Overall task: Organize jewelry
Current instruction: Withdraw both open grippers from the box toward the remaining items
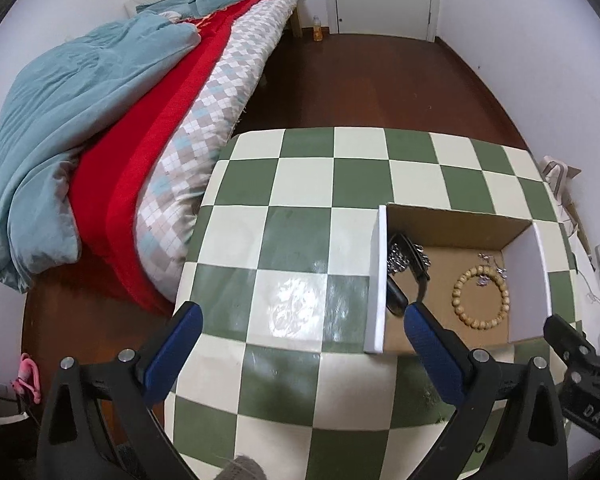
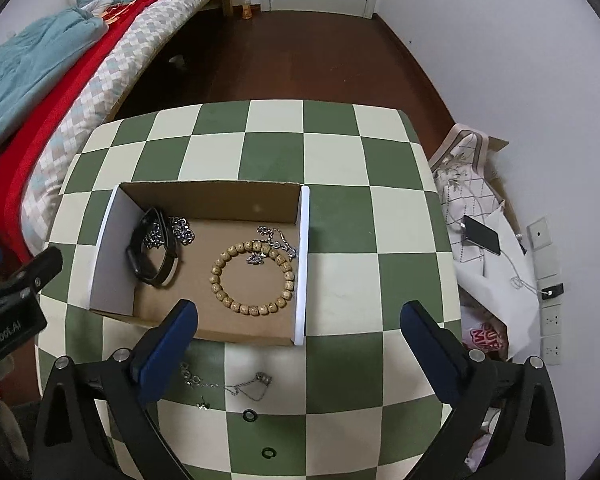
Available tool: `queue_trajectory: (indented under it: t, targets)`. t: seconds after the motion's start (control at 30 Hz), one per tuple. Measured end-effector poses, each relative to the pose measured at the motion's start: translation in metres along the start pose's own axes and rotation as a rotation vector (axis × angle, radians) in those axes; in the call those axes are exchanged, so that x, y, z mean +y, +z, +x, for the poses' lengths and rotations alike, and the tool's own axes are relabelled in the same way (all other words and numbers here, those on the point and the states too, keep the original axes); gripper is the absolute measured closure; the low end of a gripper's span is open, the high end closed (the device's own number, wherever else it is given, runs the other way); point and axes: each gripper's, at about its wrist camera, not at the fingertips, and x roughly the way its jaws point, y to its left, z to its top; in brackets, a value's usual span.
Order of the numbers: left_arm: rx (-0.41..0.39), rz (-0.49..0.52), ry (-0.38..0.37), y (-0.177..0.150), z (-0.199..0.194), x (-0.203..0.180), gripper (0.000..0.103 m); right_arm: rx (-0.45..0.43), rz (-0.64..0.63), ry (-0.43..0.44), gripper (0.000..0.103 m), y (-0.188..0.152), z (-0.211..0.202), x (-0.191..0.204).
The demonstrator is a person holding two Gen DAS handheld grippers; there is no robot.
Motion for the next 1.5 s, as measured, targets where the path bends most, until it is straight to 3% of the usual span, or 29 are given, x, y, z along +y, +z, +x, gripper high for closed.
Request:
queue_trajectory:
  t: [0.4, 0.83, 1.1, 1.27, 1.37, 1.4, 1.5]
  targets:
    - [-0.116, -0.005, -0.020, -0.022, -0.062, 0.004, 0.000, -0.066, 0.034, 0.019, 0.000, -0.032, -0.039, -0.001]
    - [-0.219, 0.049, -0.047, -0.055, -0.124, 0.002, 0.000, -0.199, 0.045, 0.025, 0.000, -0.069, -0.123, -0.009]
    - [-0.305, 0.013, -0.052, -0.069, -0.162, 0.011, 0.000, -0.279, 0.056, 0.035, 0.000, -0.091, -0.172, -0.013]
    - [-0.341, -0.013, 0.024, -0.080, -0.163, 0.017, 0.000, -0.285, 0.089, 0.074, 0.000, -0.106, -0.179, -0.021]
    - [-0.317, -0.006, 0.092, -0.089, -0.143, 0.018, 0.000, -0.232, 0.113, 0.079, 0.001, -0.120, -0.155, -0.027]
    - [-0.297, -0.001, 0.119, -0.092, -0.132, 0.018, 0.000, -0.214, 0.119, 0.093, 0.004, -0.125, -0.144, -0.029]
    - [-0.233, 0.001, 0.145, -0.103, -0.100, 0.018, 0.000, -0.126, 0.139, 0.143, 0.041, -0.138, -0.098, -0.032]
